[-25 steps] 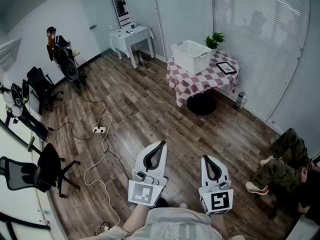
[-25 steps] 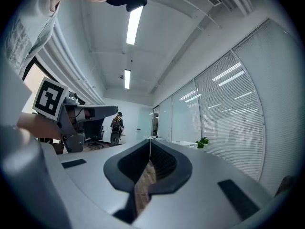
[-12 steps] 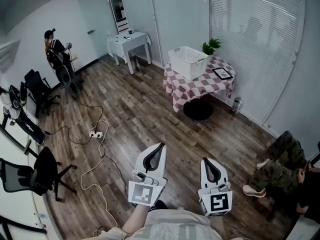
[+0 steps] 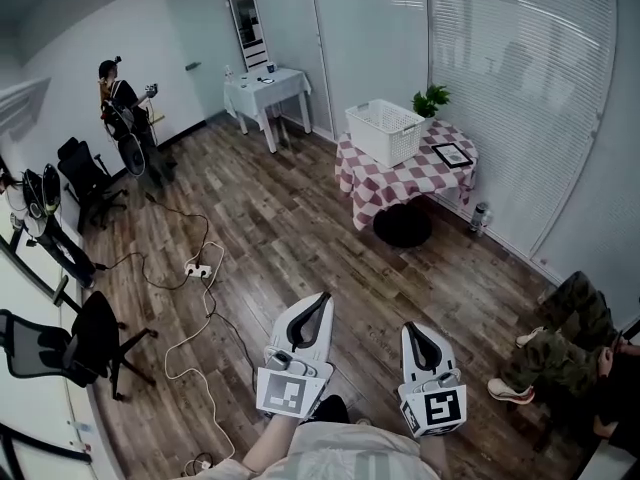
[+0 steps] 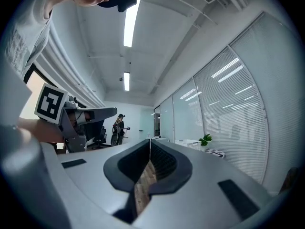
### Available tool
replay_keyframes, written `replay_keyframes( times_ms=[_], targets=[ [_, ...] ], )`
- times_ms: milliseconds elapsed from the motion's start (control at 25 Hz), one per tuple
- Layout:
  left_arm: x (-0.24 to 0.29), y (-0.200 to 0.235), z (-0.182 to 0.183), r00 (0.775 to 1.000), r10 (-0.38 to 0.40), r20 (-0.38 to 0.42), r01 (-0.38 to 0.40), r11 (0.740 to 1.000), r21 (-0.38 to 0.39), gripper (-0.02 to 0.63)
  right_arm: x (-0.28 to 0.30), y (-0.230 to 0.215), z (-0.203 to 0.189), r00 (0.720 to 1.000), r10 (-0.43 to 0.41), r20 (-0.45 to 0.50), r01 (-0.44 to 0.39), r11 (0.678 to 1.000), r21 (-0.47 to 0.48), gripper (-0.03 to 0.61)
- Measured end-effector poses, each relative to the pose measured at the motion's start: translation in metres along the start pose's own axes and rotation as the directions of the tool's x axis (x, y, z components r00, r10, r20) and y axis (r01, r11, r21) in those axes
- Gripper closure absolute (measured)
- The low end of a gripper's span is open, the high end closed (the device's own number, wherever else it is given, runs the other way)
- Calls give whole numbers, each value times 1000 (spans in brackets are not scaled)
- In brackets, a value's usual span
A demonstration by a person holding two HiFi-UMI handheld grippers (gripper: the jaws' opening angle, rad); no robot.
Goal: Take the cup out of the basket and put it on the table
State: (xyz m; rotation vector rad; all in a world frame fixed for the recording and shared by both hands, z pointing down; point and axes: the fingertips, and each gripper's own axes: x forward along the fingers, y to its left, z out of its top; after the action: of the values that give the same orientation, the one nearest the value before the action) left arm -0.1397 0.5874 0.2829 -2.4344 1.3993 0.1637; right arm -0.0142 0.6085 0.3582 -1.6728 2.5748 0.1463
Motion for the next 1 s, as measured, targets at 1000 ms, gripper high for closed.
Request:
replay_keyframes(
  times_ms=[1000],
  targets=[
    [172, 108, -62, 992, -35, 117, 53, 987, -153, 611, 188, -76, -3, 999, -41, 32, 38, 996, 82, 568]
  ],
)
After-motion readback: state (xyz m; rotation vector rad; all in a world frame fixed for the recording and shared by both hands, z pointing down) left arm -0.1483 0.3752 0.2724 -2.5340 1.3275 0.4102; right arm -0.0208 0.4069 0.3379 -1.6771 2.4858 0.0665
